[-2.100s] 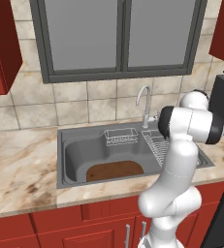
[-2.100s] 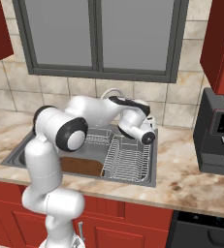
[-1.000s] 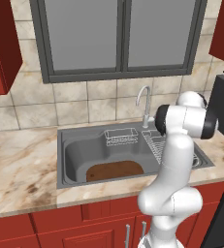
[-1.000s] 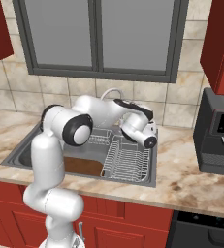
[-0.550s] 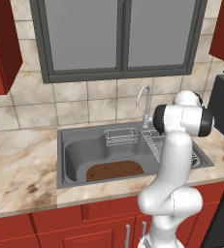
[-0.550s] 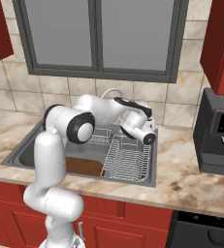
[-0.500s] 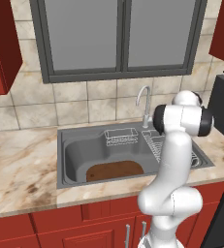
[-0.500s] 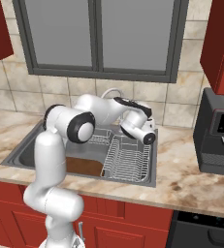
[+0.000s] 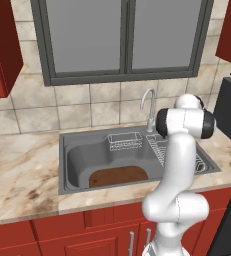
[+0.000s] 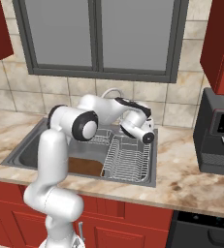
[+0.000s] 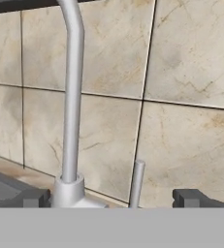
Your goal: Turn on the sink faucet with hot water and rinse the cutting board for ten seconds, then turn off the faucet. Push the cutting board to reach the water if necessary.
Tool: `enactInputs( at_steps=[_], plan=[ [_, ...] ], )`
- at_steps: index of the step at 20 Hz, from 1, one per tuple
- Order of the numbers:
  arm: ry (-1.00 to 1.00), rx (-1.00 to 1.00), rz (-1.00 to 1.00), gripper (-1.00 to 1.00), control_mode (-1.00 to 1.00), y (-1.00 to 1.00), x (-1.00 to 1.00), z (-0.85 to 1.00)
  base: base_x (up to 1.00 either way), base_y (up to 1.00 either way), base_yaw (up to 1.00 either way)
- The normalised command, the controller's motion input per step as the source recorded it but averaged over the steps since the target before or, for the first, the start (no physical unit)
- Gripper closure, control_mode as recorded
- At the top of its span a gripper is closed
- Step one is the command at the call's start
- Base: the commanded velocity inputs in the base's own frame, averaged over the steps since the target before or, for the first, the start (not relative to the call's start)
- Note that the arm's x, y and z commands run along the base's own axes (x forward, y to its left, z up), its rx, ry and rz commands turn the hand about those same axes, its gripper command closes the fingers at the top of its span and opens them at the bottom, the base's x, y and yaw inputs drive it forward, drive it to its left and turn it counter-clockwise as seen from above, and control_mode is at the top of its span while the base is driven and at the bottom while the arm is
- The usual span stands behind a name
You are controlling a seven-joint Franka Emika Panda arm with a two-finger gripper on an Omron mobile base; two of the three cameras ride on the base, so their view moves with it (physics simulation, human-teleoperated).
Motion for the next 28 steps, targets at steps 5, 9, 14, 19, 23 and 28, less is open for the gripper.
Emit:
enactInputs(
  at_steps=[5,9,14,19,23,28],
  plan=[
    [0.0,0.0,0.0,-1.0,-1.0,0.05,0.18,-0.06,0.0,0.0,0.0],
    [0.0,0.0,-0.01,-1.0,-1.0,0.09,0.25,0.0,0.0,0.0,0.0],
    [0.0,0.0,-0.04,-1.0,-1.0,0.07,0.26,0.0,0.0,0.0,0.0],
    [0.0,0.0,-0.07,-1.0,-1.0,0.0,0.17,-0.04,0.0,0.0,0.0],
    [0.0,0.0,-0.11,-1.0,-1.0,0.0,0.03,0.0,0.0,0.0,0.0],
    [0.0,0.0,-0.09,-1.0,-1.0,0.0,0.0,-0.01,0.0,0.0,0.0]
  ],
)
